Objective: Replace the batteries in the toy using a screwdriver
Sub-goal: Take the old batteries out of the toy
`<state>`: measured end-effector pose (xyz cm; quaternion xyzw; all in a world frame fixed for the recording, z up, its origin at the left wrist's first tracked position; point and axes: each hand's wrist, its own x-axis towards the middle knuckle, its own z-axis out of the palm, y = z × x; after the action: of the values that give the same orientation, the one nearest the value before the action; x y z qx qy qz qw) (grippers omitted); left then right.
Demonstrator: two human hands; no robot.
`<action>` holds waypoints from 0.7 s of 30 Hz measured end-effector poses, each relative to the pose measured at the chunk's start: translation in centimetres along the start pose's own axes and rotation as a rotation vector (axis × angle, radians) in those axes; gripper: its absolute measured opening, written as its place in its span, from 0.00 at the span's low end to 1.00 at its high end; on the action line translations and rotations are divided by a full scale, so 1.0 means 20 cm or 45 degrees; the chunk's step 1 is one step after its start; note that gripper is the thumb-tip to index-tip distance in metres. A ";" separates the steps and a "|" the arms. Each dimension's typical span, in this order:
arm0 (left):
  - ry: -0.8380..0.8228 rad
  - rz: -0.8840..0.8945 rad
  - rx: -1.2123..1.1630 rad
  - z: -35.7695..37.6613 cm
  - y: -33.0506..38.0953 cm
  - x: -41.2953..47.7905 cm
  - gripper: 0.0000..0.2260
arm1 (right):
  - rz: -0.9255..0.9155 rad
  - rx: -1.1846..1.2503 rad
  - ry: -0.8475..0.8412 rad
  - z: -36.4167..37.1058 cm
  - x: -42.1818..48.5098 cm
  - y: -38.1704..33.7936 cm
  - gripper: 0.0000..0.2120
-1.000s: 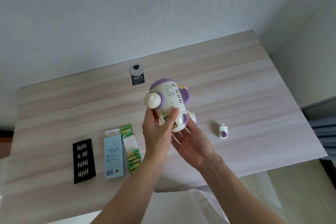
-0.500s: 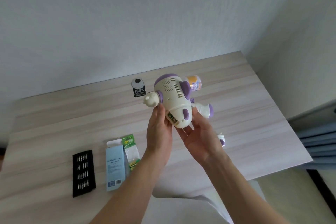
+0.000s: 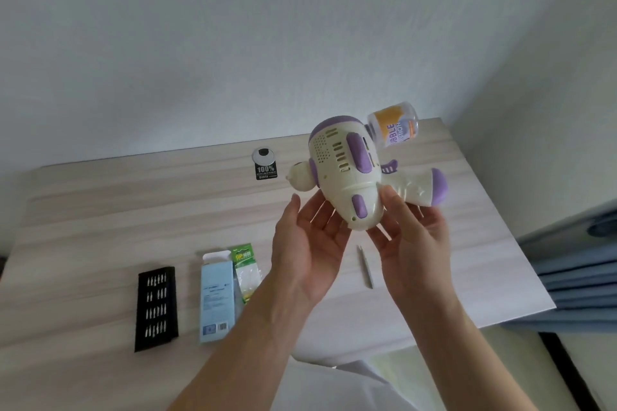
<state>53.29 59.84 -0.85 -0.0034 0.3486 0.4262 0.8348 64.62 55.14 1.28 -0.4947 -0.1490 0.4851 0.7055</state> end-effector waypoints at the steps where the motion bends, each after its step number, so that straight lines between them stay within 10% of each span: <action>1: -0.002 -0.014 -0.022 0.00 0.01 -0.01 0.23 | -0.040 -0.040 0.002 0.02 -0.02 0.00 0.12; 21: -0.098 -0.139 -0.250 -0.11 0.11 -0.18 0.22 | -0.121 -0.168 -0.008 0.17 -0.17 -0.06 0.10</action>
<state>49.03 57.96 0.18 -0.0877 0.2722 0.4121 0.8651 61.29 54.13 4.79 -0.5311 -0.2062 0.4415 0.6932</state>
